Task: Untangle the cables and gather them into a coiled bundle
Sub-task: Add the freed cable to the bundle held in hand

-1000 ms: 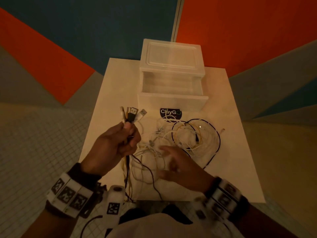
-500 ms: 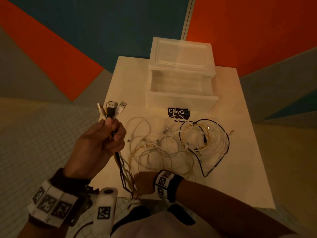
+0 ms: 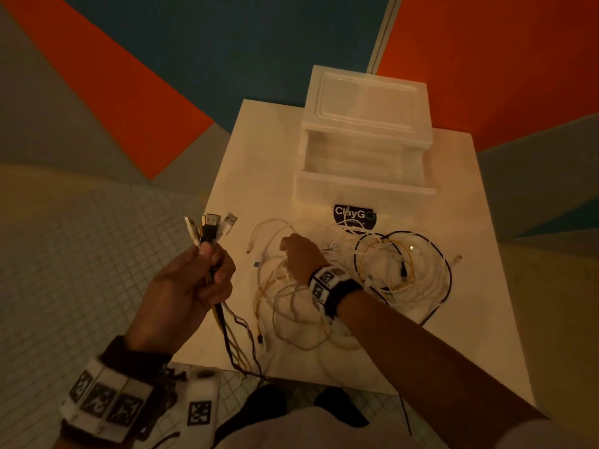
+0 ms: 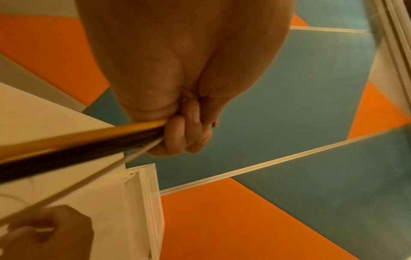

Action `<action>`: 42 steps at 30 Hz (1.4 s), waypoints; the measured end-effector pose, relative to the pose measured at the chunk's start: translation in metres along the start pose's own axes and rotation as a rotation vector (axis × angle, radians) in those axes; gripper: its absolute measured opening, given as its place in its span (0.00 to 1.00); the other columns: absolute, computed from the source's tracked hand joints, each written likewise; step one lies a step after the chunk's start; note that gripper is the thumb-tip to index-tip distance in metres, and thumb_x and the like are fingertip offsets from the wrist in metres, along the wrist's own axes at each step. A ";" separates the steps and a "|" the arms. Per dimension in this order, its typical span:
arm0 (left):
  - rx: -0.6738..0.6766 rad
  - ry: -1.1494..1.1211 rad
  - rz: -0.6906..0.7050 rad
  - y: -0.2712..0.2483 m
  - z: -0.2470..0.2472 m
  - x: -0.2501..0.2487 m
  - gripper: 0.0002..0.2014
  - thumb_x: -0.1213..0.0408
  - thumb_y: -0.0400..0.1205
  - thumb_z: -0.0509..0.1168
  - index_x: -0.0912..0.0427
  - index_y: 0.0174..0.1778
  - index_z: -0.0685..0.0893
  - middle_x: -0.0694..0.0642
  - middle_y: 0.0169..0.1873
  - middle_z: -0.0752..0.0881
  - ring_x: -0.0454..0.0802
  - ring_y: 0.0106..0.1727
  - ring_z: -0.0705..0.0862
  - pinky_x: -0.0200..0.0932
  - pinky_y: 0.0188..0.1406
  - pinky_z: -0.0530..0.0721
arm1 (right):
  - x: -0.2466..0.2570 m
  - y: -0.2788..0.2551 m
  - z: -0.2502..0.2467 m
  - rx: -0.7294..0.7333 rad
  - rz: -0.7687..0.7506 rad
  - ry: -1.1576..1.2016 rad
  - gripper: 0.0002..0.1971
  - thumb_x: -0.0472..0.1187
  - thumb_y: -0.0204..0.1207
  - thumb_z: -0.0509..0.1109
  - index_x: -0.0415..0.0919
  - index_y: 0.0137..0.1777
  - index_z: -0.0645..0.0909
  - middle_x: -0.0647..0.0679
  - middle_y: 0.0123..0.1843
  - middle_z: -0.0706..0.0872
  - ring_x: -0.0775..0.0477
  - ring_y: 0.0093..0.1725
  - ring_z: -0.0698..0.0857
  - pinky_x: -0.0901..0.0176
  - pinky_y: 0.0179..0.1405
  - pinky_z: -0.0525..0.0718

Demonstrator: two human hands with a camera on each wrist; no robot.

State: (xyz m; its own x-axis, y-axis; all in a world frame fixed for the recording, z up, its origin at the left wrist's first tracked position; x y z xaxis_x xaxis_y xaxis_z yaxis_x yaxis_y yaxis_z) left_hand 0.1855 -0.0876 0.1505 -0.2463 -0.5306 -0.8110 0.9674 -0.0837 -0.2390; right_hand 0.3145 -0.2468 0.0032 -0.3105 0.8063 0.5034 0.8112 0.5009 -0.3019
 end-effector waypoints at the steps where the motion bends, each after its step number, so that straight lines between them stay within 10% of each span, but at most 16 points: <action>1: -0.014 0.006 -0.008 0.000 -0.002 0.003 0.20 0.48 0.76 0.72 0.60 0.39 0.73 0.56 0.30 0.72 0.45 0.24 0.57 0.38 0.24 0.66 | 0.003 0.009 0.011 0.094 -0.071 -0.109 0.16 0.29 0.76 0.63 0.34 0.63 0.80 0.37 0.75 0.73 0.37 0.71 0.75 0.49 0.68 0.73; 7: -0.056 0.013 -0.047 0.004 -0.003 0.021 0.14 0.53 0.82 0.63 0.61 0.40 0.73 0.57 0.31 0.72 0.44 0.24 0.59 0.40 0.25 0.62 | 0.017 0.042 0.051 0.322 -0.165 -0.531 0.22 0.39 0.87 0.50 0.42 0.79 0.68 0.54 0.87 0.47 0.47 0.86 0.44 0.32 0.78 0.58; 16: -0.062 0.054 -0.059 0.016 0.005 0.027 0.11 0.58 0.84 0.57 0.61 0.40 0.71 0.58 0.31 0.71 0.47 0.25 0.56 0.38 0.24 0.63 | 0.018 0.053 0.033 0.303 -0.165 -0.641 0.21 0.40 0.88 0.50 0.38 0.78 0.67 0.45 0.83 0.62 0.44 0.81 0.62 0.32 0.80 0.52; 22: -0.073 0.017 -0.063 0.022 -0.001 0.028 0.10 0.59 0.84 0.57 0.61 0.41 0.70 0.56 0.30 0.73 0.44 0.24 0.58 0.35 0.23 0.68 | 0.013 0.027 -0.033 0.004 -0.256 -0.285 0.14 0.27 0.78 0.59 0.29 0.61 0.79 0.29 0.67 0.78 0.30 0.62 0.81 0.42 0.59 0.75; 25: -0.071 0.008 -0.056 0.028 0.001 0.030 0.10 0.59 0.85 0.56 0.60 0.41 0.71 0.56 0.31 0.73 0.44 0.24 0.59 0.36 0.23 0.66 | 0.012 0.008 -0.074 -0.208 -0.338 -0.212 0.15 0.22 0.73 0.61 0.36 0.55 0.79 0.38 0.55 0.80 0.33 0.45 0.82 0.47 0.42 0.74; 32: -0.058 0.008 -0.072 0.044 0.019 0.042 0.11 0.60 0.87 0.53 0.61 0.41 0.71 0.53 0.30 0.72 0.46 0.27 0.56 0.40 0.26 0.61 | -0.014 -0.053 -0.156 -0.730 -0.073 0.340 0.04 0.35 0.76 0.72 0.41 0.49 0.87 0.44 0.44 0.84 0.52 0.40 0.83 0.64 0.46 0.80; 42: -0.096 0.113 -0.045 0.055 0.064 0.054 0.08 0.66 0.88 0.52 0.62 0.45 0.73 0.54 0.34 0.72 0.46 0.29 0.62 0.39 0.29 0.64 | 0.046 -0.123 -0.122 -0.659 -0.019 0.755 0.05 0.38 0.75 0.74 0.47 0.46 0.81 0.50 0.35 0.84 0.53 0.32 0.85 0.57 0.34 0.85</action>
State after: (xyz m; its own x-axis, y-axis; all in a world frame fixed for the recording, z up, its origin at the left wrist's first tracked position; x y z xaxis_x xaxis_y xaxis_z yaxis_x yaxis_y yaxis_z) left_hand 0.2295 -0.1752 0.1279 -0.2993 -0.4295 -0.8520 0.9465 -0.0208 -0.3219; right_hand 0.2610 -0.3094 0.1623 -0.1157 0.2749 0.9545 0.9930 0.0528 0.1052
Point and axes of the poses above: each hand's wrist, its own y-axis towards the middle knuckle, its own z-axis out of the palm, x = y × z, the point moved 4 cm from there along y, towards the middle knuckle
